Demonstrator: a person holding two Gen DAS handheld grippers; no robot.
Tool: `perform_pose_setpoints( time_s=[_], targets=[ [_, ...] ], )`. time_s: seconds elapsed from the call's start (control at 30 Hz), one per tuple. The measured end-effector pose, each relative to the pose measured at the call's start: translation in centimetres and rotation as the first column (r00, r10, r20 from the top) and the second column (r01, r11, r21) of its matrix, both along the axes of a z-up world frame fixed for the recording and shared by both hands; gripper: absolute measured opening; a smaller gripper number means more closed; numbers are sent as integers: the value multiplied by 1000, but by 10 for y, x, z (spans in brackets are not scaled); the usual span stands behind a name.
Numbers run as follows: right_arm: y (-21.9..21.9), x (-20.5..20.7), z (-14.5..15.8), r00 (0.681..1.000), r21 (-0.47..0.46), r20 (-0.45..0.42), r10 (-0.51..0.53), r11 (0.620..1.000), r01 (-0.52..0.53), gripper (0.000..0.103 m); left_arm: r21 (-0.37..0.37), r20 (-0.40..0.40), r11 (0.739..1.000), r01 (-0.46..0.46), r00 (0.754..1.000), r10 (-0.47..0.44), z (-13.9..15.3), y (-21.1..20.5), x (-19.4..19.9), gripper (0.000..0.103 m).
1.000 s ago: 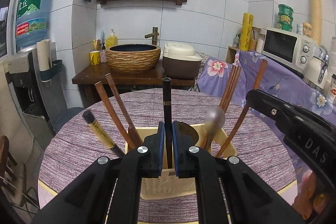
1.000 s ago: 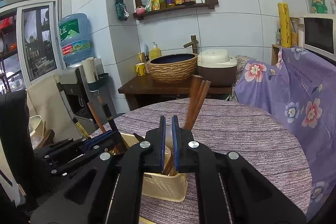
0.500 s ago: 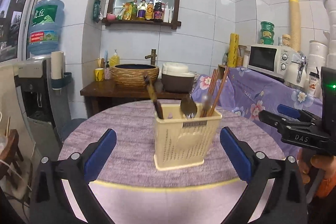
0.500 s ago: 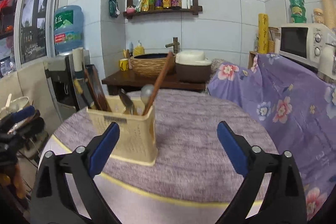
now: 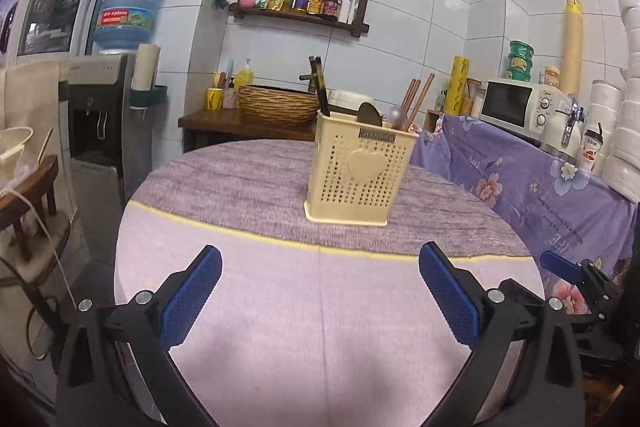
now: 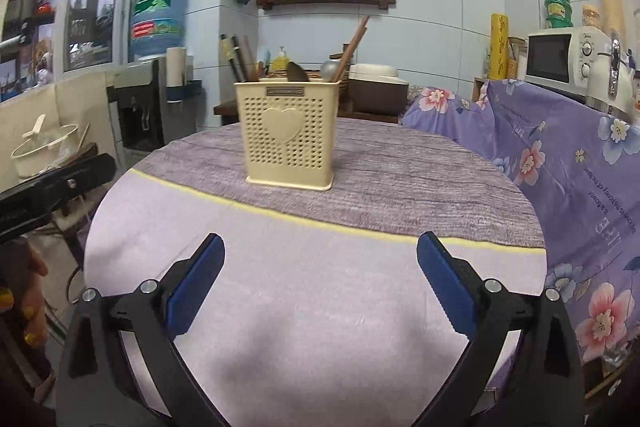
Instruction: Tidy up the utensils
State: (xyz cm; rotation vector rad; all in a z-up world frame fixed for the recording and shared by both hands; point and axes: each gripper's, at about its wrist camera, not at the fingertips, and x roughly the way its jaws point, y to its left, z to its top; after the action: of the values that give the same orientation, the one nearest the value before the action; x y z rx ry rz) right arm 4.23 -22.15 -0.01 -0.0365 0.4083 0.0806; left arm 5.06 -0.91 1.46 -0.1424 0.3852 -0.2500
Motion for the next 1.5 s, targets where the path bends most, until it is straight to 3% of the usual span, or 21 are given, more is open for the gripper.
perform_pose_setpoints(
  time_s=[0.27,0.53,1.5],
  targets=[
    [9,-37,3,999,-5,36,32,999,-31,96,-5,20,999,-46,999,46,-4,16,-31,98],
    [17,-41,10,995,-12,70,68,998,-67,97,18,69,998,-54,996,53,2,17,-36,98],
    [11,-32,7,997,17,47,58,998,-59,97,16,9,998,-57,998,56,-8,19,-32,98]
  ],
)
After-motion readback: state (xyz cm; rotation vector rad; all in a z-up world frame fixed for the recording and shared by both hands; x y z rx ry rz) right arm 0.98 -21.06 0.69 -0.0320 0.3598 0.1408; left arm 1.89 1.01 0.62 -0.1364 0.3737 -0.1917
